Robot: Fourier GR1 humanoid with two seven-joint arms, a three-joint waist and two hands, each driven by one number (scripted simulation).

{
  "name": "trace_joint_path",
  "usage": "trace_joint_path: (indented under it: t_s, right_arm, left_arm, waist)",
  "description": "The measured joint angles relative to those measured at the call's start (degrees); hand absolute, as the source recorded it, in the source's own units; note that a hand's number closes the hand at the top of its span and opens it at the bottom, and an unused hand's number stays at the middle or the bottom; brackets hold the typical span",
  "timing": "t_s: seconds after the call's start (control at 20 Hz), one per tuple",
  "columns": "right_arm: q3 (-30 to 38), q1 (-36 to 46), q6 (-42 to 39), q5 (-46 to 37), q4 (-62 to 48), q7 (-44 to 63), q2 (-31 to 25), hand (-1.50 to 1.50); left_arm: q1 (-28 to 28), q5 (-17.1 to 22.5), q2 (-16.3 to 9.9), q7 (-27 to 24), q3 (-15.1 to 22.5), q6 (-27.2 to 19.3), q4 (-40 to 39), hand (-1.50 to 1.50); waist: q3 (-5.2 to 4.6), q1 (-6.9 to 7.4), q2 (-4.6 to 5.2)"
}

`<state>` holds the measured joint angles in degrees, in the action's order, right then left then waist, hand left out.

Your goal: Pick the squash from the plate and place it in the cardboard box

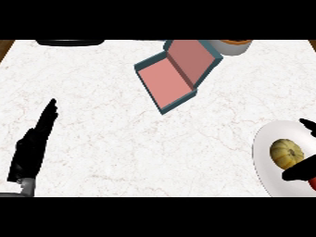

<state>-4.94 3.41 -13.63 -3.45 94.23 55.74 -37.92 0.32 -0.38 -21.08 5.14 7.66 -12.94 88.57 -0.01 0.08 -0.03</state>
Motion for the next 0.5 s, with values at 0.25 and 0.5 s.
trace_joint_path:
  t_s: [0.25,0.5]
  right_arm:
    - [1.2,0.1,-1.1,-3.0,-1.6,-0.9,2.6,-1.50]
    - [2.9,1.0,-2.4,-5.1,-2.7,-1.5,5.0,-1.50]
  left_arm:
    - [0.1,-1.3,1.3,-0.4,-1.6,1.7,-0.6,0.00]
    - [0.1,-3.4,3.3,-1.1,-2.6,2.1,-1.5,0.00]
  waist:
    - [0.00,-0.04,0.01]
    - [0.02,-0.02,0.02]
